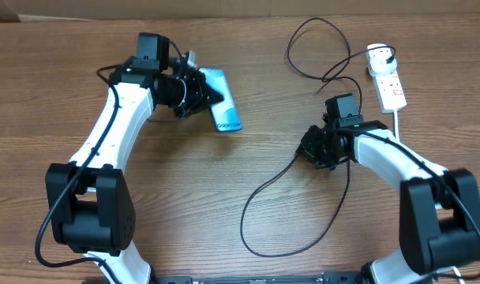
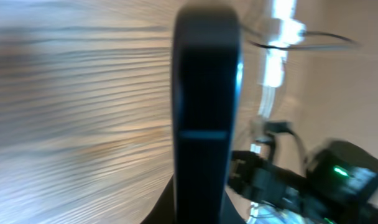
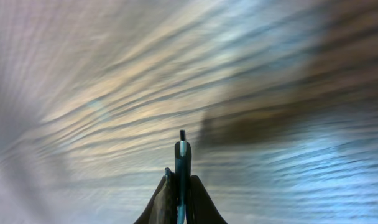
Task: Plug charger to phone and switch on socket
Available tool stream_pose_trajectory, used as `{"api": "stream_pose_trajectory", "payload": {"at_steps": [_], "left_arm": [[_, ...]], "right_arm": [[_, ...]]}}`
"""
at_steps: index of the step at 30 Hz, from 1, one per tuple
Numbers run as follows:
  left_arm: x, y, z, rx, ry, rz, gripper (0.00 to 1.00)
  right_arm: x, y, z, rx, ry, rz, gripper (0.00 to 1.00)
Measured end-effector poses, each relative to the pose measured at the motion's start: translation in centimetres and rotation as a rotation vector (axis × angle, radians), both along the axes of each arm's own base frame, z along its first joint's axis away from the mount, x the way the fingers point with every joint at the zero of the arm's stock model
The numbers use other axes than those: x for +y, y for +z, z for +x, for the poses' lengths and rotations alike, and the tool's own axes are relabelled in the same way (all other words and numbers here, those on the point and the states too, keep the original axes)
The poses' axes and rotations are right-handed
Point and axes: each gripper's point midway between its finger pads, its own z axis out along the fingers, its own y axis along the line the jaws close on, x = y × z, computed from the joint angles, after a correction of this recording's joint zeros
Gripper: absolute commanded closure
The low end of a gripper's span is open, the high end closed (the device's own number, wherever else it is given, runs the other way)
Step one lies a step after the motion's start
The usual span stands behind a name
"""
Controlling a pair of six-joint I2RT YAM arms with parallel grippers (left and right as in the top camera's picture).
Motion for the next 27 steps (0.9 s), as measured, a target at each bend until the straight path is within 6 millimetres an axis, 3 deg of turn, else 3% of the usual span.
{"api": "stream_pose_trajectory", "payload": {"at_steps": [7,12,17,21,27], "left_arm": [[-3.3,5.5,-0.3,-0.140,-0.180,-0.301,0.96],[-4.2,8.2,-1.0,-0.206,-0.275,-0.434,0.96],[-4.1,9.5,-1.4,-0.209,-0.307,-0.501,0.96],[-4.0,10.1,-1.8,-0.189,-0.325,-0.542,0.96],[-4.1,10.9,-2.6,-0.176,-0.364,-0.597,0.96]], "right_arm": [[2.8,4.7,0.3,-0.160,0.176,0.158,0.96],[6.1,7.8,-1.6,-0.236,0.386,0.392,0.96],[8.7,12.3,-3.4,-0.343,0.561,0.678,0.96],[9.5,15.6,-4.6,-0.418,0.662,0.867,0.96],[9.6,17.7,-5.9,-0.444,0.721,1.001,0.96]]}}
